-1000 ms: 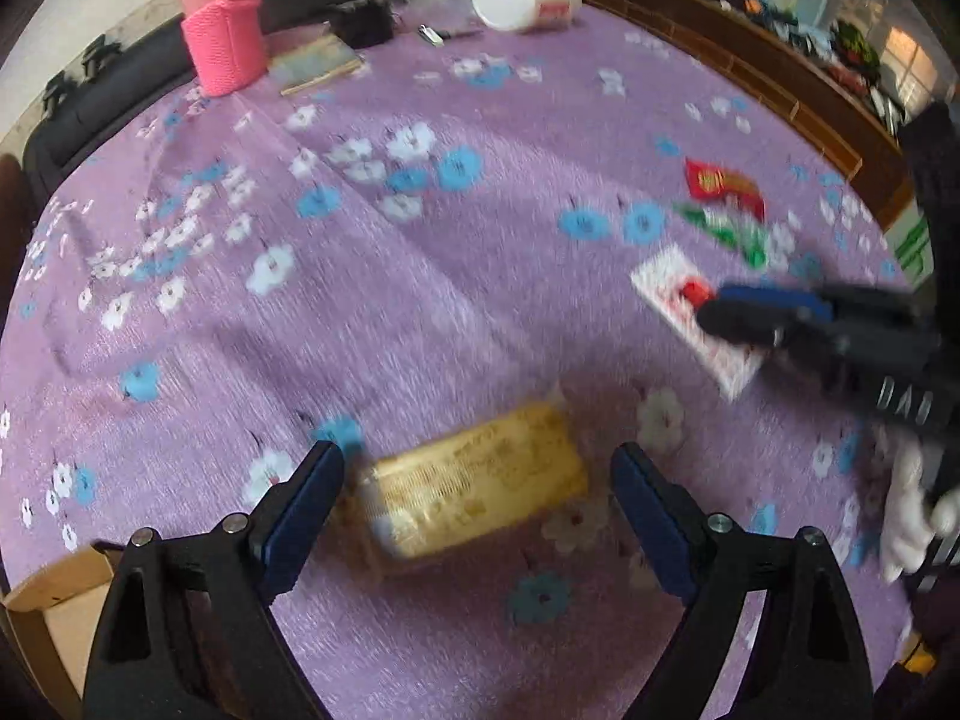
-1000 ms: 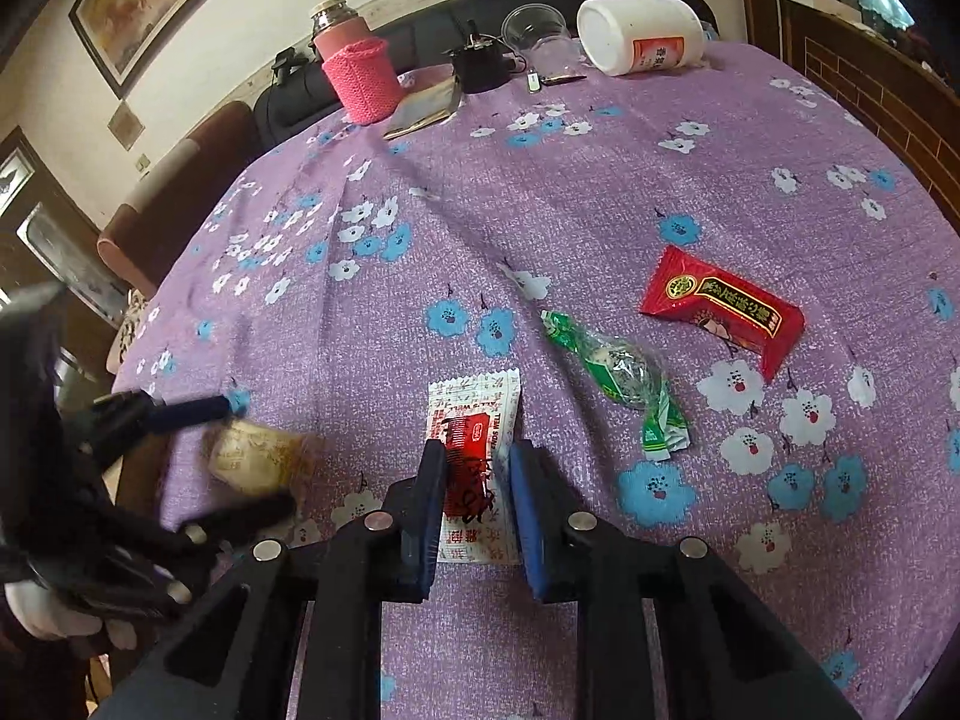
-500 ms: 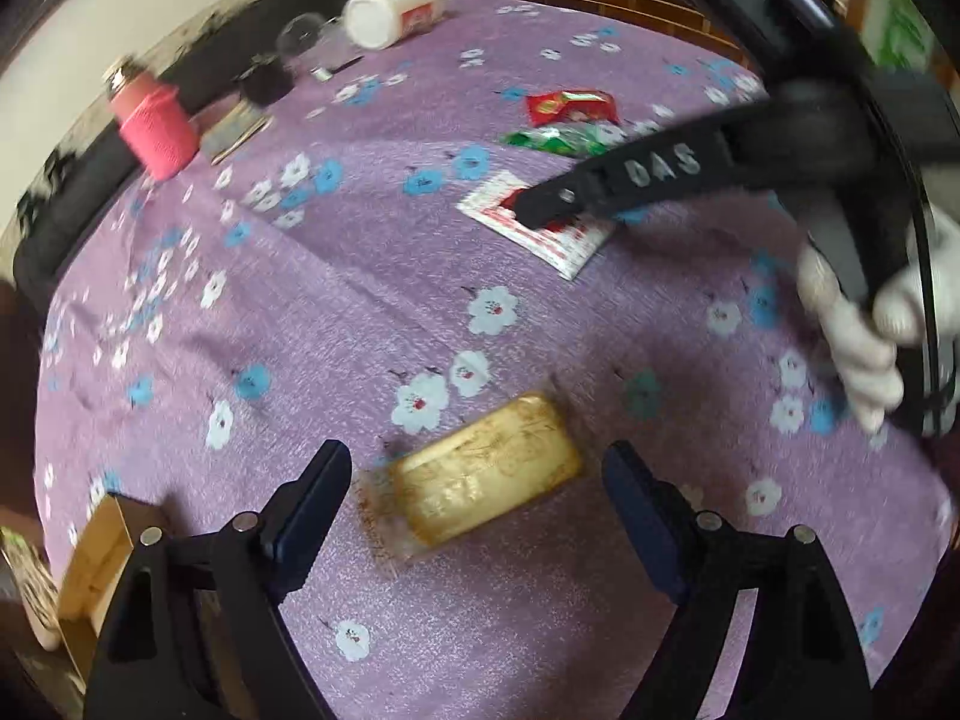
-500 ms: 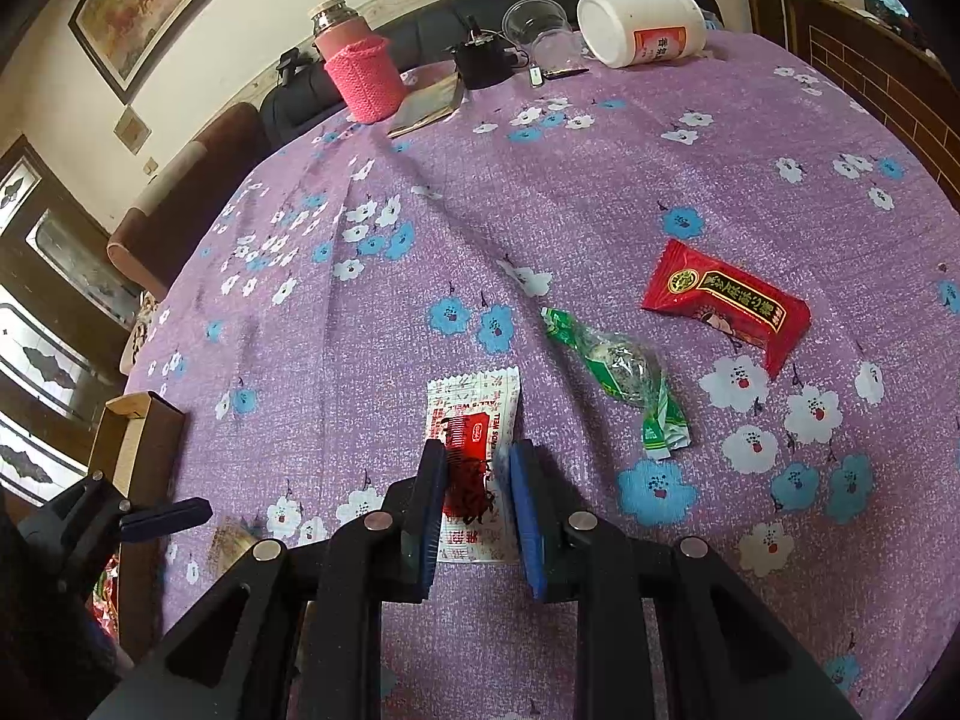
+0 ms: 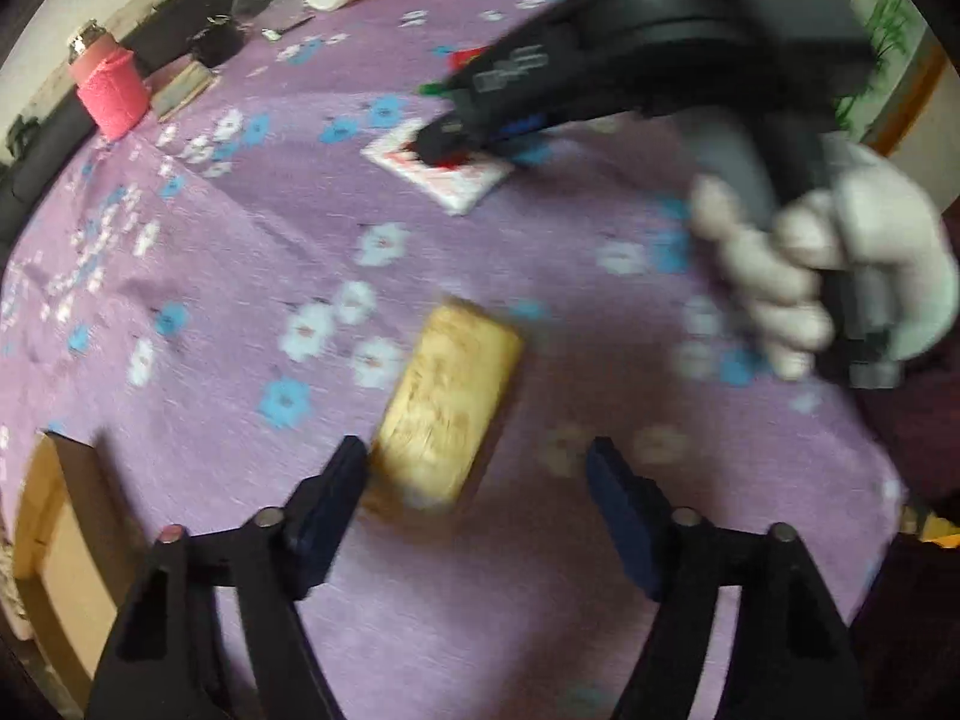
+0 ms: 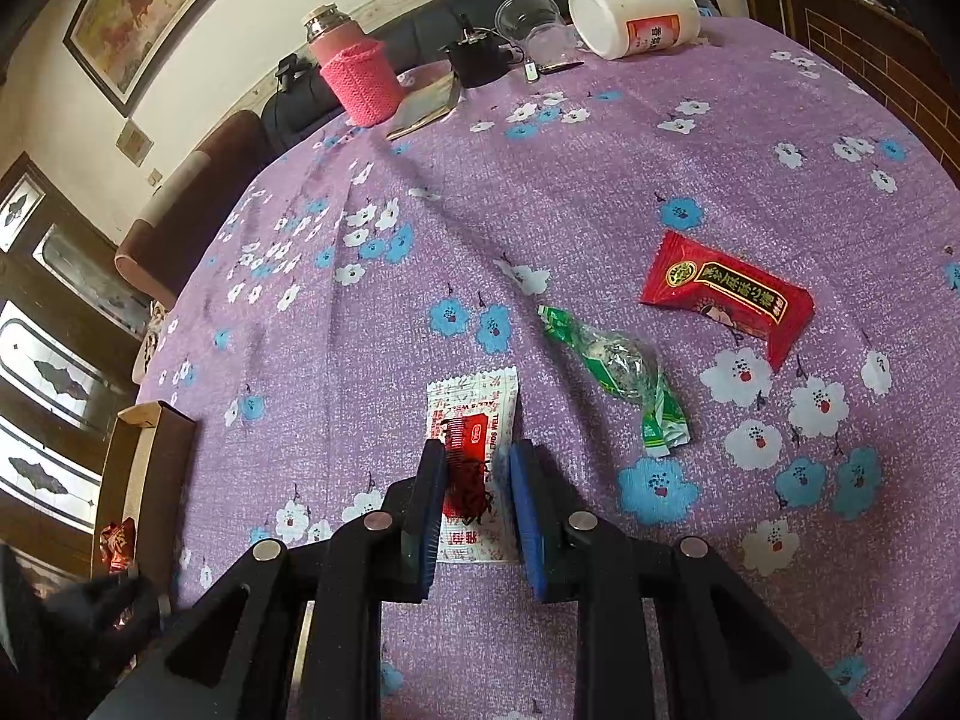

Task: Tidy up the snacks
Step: 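Grasp the yellow cake bar with the left tool while the right tool holds the white packet, then carry the yellow cake and white packet over the cardboard box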

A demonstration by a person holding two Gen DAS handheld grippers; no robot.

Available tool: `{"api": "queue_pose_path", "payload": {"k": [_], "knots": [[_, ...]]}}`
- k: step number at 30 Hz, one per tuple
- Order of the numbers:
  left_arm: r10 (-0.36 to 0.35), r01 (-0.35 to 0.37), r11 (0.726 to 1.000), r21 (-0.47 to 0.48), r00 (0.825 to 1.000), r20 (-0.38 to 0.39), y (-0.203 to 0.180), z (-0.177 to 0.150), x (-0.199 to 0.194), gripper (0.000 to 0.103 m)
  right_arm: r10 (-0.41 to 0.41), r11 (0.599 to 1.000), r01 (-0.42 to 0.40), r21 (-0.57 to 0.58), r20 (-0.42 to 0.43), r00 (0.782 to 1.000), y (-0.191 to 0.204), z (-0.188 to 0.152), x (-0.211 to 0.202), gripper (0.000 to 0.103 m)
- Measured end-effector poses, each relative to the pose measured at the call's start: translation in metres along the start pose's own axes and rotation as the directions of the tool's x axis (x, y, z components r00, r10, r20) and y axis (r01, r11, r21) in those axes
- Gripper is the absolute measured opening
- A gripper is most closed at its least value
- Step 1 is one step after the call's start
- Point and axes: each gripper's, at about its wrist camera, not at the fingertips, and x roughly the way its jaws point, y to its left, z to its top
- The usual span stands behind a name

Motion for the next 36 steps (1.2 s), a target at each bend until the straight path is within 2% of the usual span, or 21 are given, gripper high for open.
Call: {"api": "queue_pose_path", "payload": {"k": [1,4,5,8,9,10,11,12,13,14,19,21,23,26,28,30,32,33,36], "knots": [[-0.003,0.003,1.000,-0.008,1.000,0.008,-0.003,0.000,-0.001,0.071,0.001,1.000,-0.001,0.000,0.000,1.000,0.000,0.000,0.000,0.023],[0.053,-0.052,0.998,-0.025,0.998,0.032,-0.010,0.003,0.006,0.071,0.009,1.000,-0.009,-0.006,0.004,1.000,0.001,-0.001,0.000,0.027],[0.077,-0.076,0.997,-0.035,0.996,0.036,-0.010,0.004,0.011,0.074,0.019,1.000,-0.019,-0.011,0.004,1.000,0.002,-0.001,0.001,0.034],[0.074,-0.064,0.993,-0.096,0.992,0.102,-0.005,0.007,0.014,0.073,0.036,0.998,-0.036,-0.056,0.004,0.999,0.012,-0.002,0.002,0.054],[0.083,-0.068,0.990,-0.120,0.988,0.127,-0.005,0.006,0.013,0.066,0.020,0.997,-0.019,-0.078,0.008,1.000,0.016,-0.003,0.003,0.055],[0.090,-0.072,0.989,-0.130,0.986,0.139,-0.004,0.006,0.012,0.046,-0.007,0.994,0.008,-0.111,0.014,1.000,0.021,-0.005,0.003,0.055],[0.095,-0.073,0.987,-0.142,0.984,0.149,-0.004,0.005,0.009,0.034,-0.030,0.990,0.032,-0.141,0.018,0.999,0.026,-0.006,0.004,0.055],[0.082,-0.057,0.985,-0.163,0.985,0.153,-0.003,0.003,0.007,0.032,-0.061,0.983,0.063,-0.174,0.021,0.998,0.031,-0.008,0.005,0.054],[0.075,-0.045,0.982,-0.184,0.984,0.160,-0.002,0.000,0.004,0.032,-0.116,0.972,0.120,-0.203,0.031,0.993,0.035,-0.009,0.006,0.044],[0.083,-0.048,0.978,-0.202,0.982,0.167,-0.001,-0.002,0.004,0.032,-0.157,0.961,0.162,-0.222,0.041,0.987,0.038,-0.010,0.007,0.026],[0.084,-0.011,0.951,-0.308,0.971,0.225,0.006,-0.024,-0.012,0.032,-0.075,0.985,0.080,-0.156,0.035,0.997,0.026,-0.005,-0.002,0.019],[0.087,0.009,0.939,-0.345,0.961,0.262,0.009,-0.033,-0.025,0.032,-0.007,0.992,0.014,-0.126,0.055,0.998,0.023,-0.002,-0.010,0.005],[0.096,0.027,0.926,-0.377,0.948,0.303,0.012,-0.044,-0.040,0.032,0.039,0.993,-0.030,-0.112,0.082,0.996,0.022,-0.002,-0.017,0.005],[0.114,0.054,0.903,-0.426,0.926,0.360,0.027,-0.059,-0.062,0.032,0.050,0.993,-0.033,-0.113,0.152,0.987,0.023,-0.002,-0.026,0.005],[0.131,0.067,0.887,-0.457,0.913,0.387,0.035,-0.073,-0.075,0.032,0.038,0.991,-0.015,-0.133,0.167,0.985,0.026,0.000,-0.024,0.006],[0.142,0.081,0.872,-0.482,0.902,0.408,0.040,-0.087,-0.084,0.032,0.033,0.987,-0.011,-0.160,0.136,0.990,0.032,0.000,-0.017,0.014],[0.143,0.104,0.858,-0.504,0.892,0.428,0.045,-0.099,-0.090,0.033,0.020,0.981,0.000,-0.193,0.103,0.995,0.041,-0.002,-0.006,0.052],[0.140,0.123,0.846,-0.519,0.887,0.440,0.048,-0.107,-0.093,0.033,0.000,0.977,0.019,-0.213,0.091,0.996,0.045,-0.004,0.000,0.059],[0.143,0.165,0.811,-0.562,0.874,0.463,0.058,-0.130,-0.101,0.033,-0.028,0.962,0.035,-0.270,0.028,0.999,0.054,-0.011,0.017,0.061]]}}
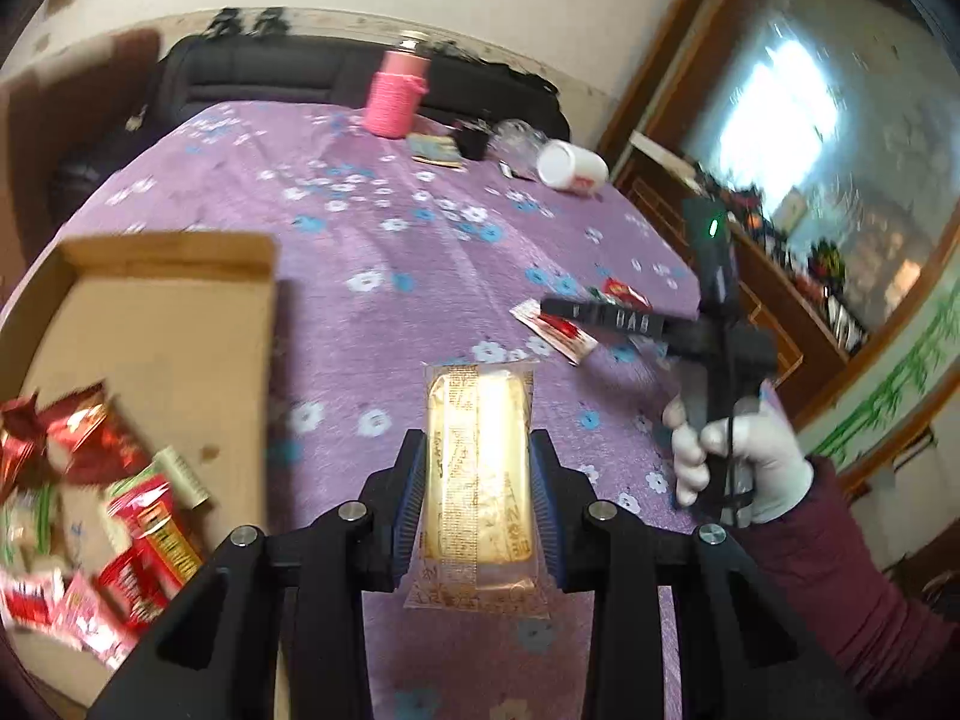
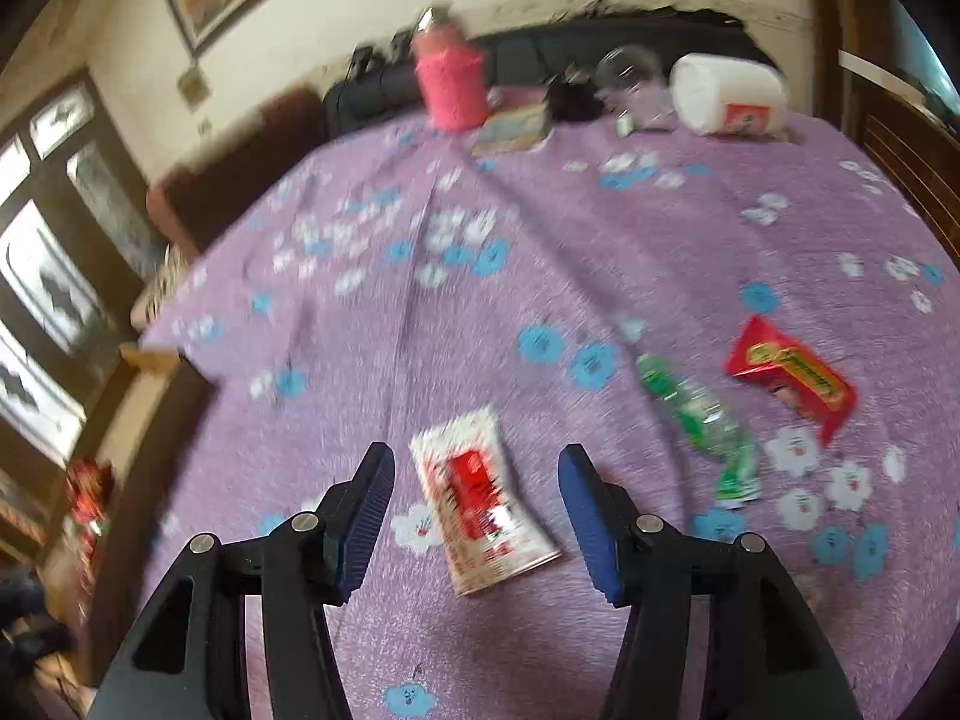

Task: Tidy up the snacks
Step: 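Carry the yellow cake and white packet over the cardboard box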

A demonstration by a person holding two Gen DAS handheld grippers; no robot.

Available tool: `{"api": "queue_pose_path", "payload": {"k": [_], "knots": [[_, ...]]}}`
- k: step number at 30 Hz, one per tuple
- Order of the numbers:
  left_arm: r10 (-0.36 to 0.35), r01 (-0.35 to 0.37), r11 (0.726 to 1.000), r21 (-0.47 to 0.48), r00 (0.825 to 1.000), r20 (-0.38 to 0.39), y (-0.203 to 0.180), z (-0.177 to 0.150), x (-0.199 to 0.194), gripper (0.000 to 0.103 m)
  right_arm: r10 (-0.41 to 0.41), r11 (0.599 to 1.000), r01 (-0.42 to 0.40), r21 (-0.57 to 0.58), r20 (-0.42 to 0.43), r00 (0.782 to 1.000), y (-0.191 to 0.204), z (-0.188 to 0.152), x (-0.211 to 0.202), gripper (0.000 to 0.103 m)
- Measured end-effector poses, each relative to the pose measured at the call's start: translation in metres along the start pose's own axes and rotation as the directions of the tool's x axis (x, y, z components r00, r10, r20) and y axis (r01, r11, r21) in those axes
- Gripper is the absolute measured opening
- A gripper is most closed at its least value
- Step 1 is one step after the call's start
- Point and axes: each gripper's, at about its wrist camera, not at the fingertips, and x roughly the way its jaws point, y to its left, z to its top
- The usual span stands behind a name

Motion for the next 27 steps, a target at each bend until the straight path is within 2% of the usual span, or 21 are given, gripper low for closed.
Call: {"api": "queue_pose_path", "payload": {"k": [1,2,5,10,15,21,25,27], "knots": [[0.001,-0.001,1.000,-0.016,1.000,0.007,0.006,-0.001,-0.005,0.033,-0.061,0.997,0.061,-0.054,0.005,0.998,0.008,-0.003,0.000,0.050],[0.007,-0.007,1.000,-0.028,1.000,0.015,0.012,-0.002,-0.011,0.033,-0.130,0.986,0.129,-0.102,0.003,0.992,0.016,-0.006,0.000,0.032],[0.038,-0.036,0.998,-0.045,0.998,0.047,0.027,-0.003,-0.032,0.033,-0.138,0.984,0.136,-0.119,-0.010,0.990,0.021,-0.012,-0.006,0.024],[0.073,-0.066,0.996,-0.066,0.992,0.104,0.052,0.002,-0.059,0.033,-0.134,0.988,0.134,-0.070,0.011,0.991,0.016,-0.021,-0.022,0.023],[0.133,-0.124,0.989,-0.080,0.984,0.122,0.079,0.010,-0.074,0.033,-0.047,0.998,0.050,-0.042,0.061,0.997,0.033,-0.013,-0.050,0.023],[0.203,-0.190,0.973,-0.133,0.975,0.087,0.124,0.028,-0.072,0.033,0.125,0.984,-0.119,-0.130,0.039,0.991,0.112,0.004,-0.054,0.024],[0.258,-0.249,0.957,-0.151,0.965,0.048,0.149,0.042,-0.058,0.033,0.223,0.957,-0.226,-0.182,-0.038,0.974,0.175,0.007,-0.029,0.024],[0.278,-0.271,0.950,-0.158,0.960,0.025,0.161,0.048,-0.048,0.033,0.247,0.946,-0.257,-0.200,-0.075,0.966,0.203,0.008,-0.011,0.024]]}}
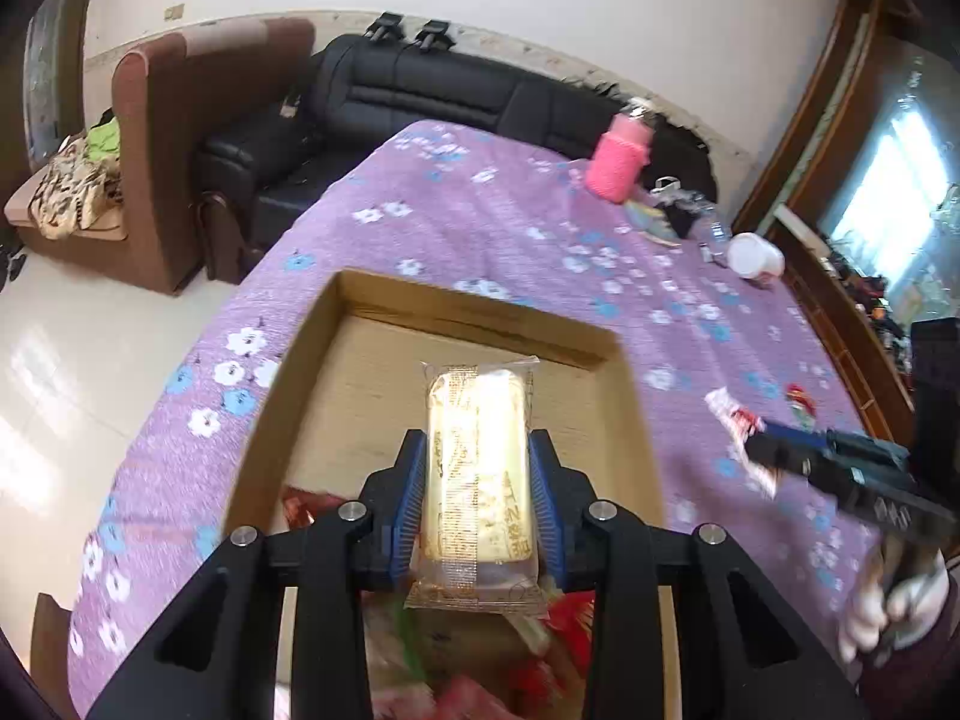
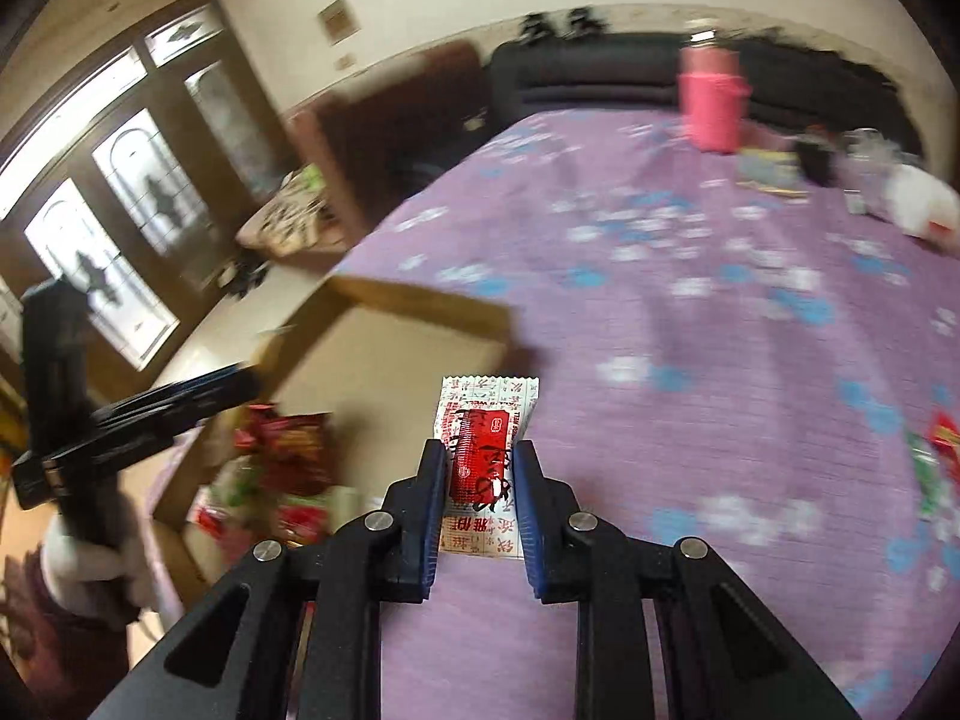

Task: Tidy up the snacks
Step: 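Carry the yellow cake and white packet over the cardboard box, then open both tools to drop the snacks into the box, then move both open tools back toward the last snacks on the tablecloth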

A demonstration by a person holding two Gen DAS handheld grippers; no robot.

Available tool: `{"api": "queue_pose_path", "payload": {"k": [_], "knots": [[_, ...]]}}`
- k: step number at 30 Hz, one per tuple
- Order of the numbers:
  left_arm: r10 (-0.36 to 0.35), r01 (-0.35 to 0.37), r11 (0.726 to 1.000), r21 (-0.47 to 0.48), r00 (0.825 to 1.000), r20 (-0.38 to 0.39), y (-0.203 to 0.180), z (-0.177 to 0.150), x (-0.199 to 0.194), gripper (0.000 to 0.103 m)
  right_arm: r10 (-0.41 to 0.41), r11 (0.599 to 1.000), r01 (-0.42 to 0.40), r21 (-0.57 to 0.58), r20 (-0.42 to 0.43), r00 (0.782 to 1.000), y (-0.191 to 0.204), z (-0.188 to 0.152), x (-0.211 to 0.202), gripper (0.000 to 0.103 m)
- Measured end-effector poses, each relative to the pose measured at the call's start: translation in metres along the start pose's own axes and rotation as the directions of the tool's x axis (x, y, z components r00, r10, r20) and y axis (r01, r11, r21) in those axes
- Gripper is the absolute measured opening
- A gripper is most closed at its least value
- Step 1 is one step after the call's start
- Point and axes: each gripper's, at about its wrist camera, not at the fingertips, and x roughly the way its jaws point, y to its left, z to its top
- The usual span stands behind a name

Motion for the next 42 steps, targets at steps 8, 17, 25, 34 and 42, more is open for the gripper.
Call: {"api": "queue_pose_path", "payload": {"k": [8,17,25,34,42], "knots": [[0.037,-0.040,0.998,-0.046,0.997,-0.061,0.028,0.014,0.036,0.033,0.003,0.999,-0.007,-0.049,-0.092,0.996,0.044,0.011,0.072,0.026],[0.011,-0.011,0.996,-0.089,1.000,-0.002,0.032,0.012,0.018,0.065,-0.007,0.999,0.003,-0.053,-0.085,0.996,0.049,0.009,0.085,0.038],[0.056,-0.049,0.998,-0.048,0.987,0.149,-0.006,0.001,-0.043,0.079,-0.018,1.000,0.019,-0.015,0.057,0.998,0.033,-0.003,0.021,0.046],[0.207,-0.207,0.977,-0.047,0.877,0.434,-0.094,-0.046,-0.124,0.103,-0.199,0.980,0.198,0.033,0.293,0.935,0.006,-0.054,-0.071,0.068],[0.151,-0.158,0.987,-0.005,0.934,0.325,-0.152,-0.086,-0.096,0.103,-0.354,0.935,0.313,0.167,0.373,0.858,-0.032,-0.103,-0.114,0.084]]}}
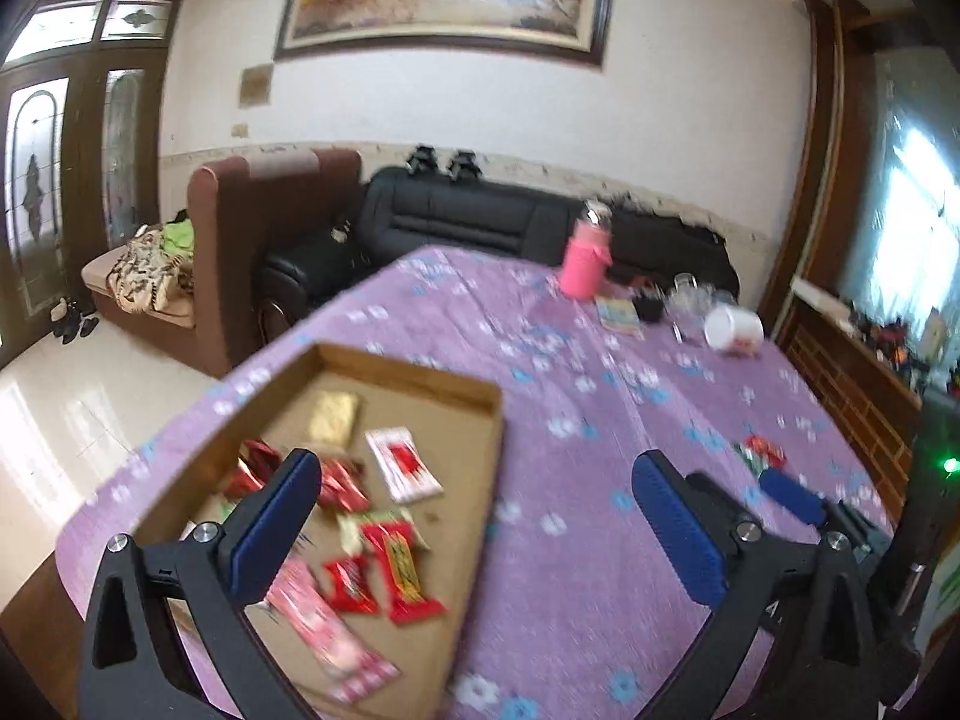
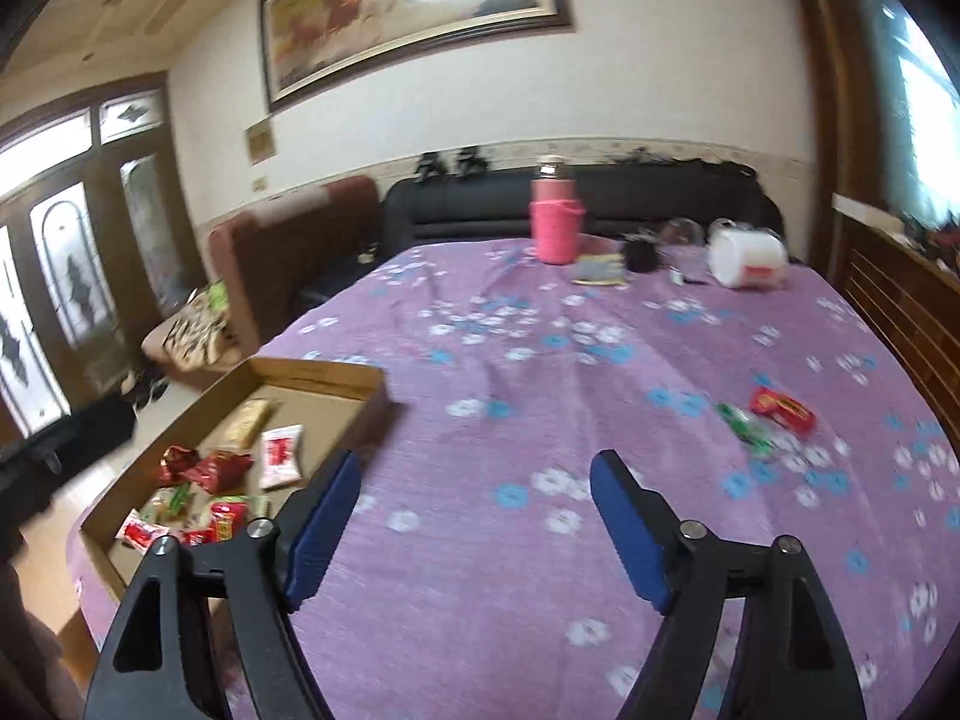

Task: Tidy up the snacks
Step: 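Move both open tools back toward the last snacks on the tablecloth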

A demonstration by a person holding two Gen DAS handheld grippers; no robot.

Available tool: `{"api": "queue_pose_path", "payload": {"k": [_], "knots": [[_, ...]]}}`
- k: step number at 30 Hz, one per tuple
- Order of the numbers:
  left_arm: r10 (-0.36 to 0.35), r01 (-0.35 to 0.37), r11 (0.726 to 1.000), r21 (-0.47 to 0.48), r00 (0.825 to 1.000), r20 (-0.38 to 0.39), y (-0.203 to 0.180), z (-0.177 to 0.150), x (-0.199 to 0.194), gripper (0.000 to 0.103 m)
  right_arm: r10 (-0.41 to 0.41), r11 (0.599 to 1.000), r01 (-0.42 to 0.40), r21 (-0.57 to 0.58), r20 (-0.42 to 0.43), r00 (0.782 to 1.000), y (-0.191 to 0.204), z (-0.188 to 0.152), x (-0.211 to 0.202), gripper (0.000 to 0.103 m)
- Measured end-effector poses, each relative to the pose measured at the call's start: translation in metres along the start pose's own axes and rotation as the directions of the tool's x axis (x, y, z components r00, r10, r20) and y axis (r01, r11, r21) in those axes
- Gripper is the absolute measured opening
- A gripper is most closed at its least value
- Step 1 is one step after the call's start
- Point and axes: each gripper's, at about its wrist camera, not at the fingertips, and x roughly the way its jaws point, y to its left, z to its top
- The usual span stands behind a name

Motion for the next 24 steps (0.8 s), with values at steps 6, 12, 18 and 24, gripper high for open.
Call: {"api": "queue_pose_path", "payload": {"k": [6,12,18,24], "knots": [[-0.019,0.019,0.998,0.063,1.000,-0.013,-0.028,-0.011,-0.007,0.103,-0.012,0.996,0.015,0.088,-0.037,0.999,-0.027,-0.010,-0.008,0.084],[0.039,-0.040,0.990,0.135,0.999,0.010,-0.044,-0.017,-0.013,0.103,-0.005,0.996,0.009,0.091,-0.041,0.999,-0.026,-0.012,-0.013,0.083],[0.063,-0.059,0.986,0.153,0.998,-0.023,-0.044,-0.022,-0.005,0.103,-0.002,0.997,0.006,0.072,-0.045,0.999,-0.017,-0.015,-0.014,0.084],[0.088,-0.078,0.983,0.164,0.995,-0.052,-0.041,-0.027,0.003,0.103,-0.005,0.998,0.009,0.069,-0.062,0.998,-0.015,-0.018,-0.010,0.084]]}}
